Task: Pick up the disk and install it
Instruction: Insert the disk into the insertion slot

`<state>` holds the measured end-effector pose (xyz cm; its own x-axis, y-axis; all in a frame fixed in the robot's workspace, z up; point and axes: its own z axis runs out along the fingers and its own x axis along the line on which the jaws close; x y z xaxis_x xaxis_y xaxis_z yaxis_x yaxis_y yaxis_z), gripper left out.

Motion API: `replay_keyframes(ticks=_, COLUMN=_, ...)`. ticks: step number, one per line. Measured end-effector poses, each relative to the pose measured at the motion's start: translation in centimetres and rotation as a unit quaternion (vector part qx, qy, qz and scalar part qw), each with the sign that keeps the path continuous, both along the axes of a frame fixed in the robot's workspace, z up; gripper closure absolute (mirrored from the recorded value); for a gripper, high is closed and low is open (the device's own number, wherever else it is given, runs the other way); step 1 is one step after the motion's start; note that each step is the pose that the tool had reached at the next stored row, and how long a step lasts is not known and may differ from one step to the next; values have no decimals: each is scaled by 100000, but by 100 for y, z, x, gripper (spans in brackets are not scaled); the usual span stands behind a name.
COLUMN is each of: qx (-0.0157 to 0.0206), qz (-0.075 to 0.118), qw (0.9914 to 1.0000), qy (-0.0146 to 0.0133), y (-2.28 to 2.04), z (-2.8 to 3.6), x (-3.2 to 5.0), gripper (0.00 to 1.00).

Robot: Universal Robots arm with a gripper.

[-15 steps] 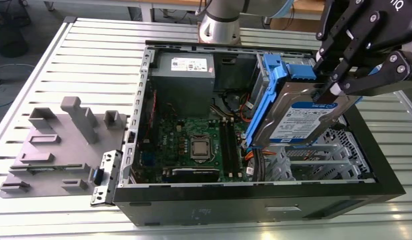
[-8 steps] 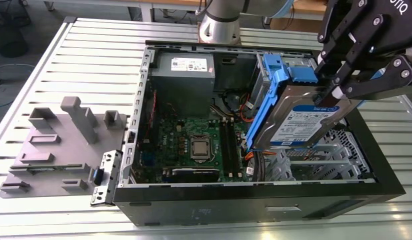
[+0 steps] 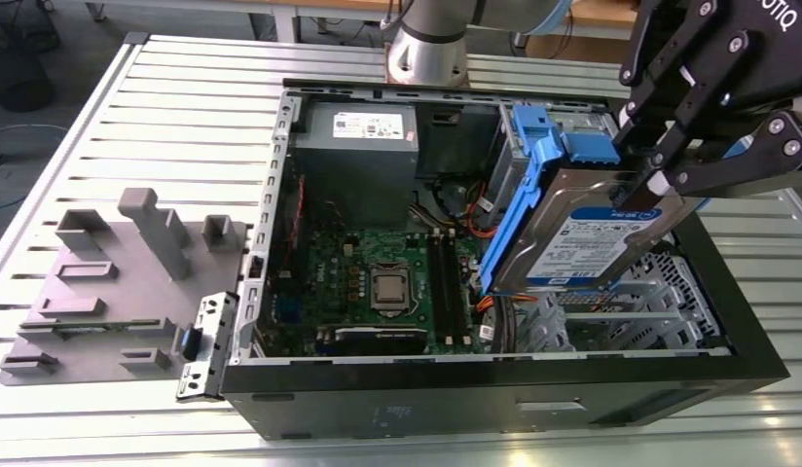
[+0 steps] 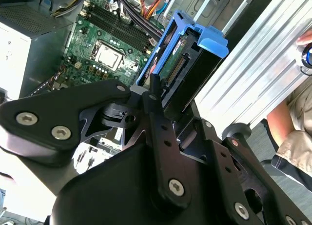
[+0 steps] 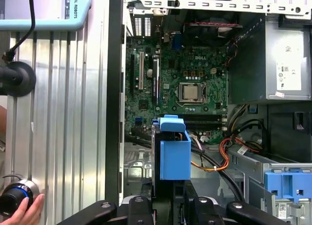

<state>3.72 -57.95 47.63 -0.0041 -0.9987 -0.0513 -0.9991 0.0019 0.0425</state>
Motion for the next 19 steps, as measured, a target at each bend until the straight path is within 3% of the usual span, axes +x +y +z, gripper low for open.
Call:
replay_keyframes(ticks=8, qx=47, qz=-1, qw=100000, qy=36, y=-1, z=-5, x=30, gripper=65)
replay_keyframes(ticks=19, qx=43, qz=2, qw=99999, qy=478, y=-1, z=-16, x=289, gripper=65)
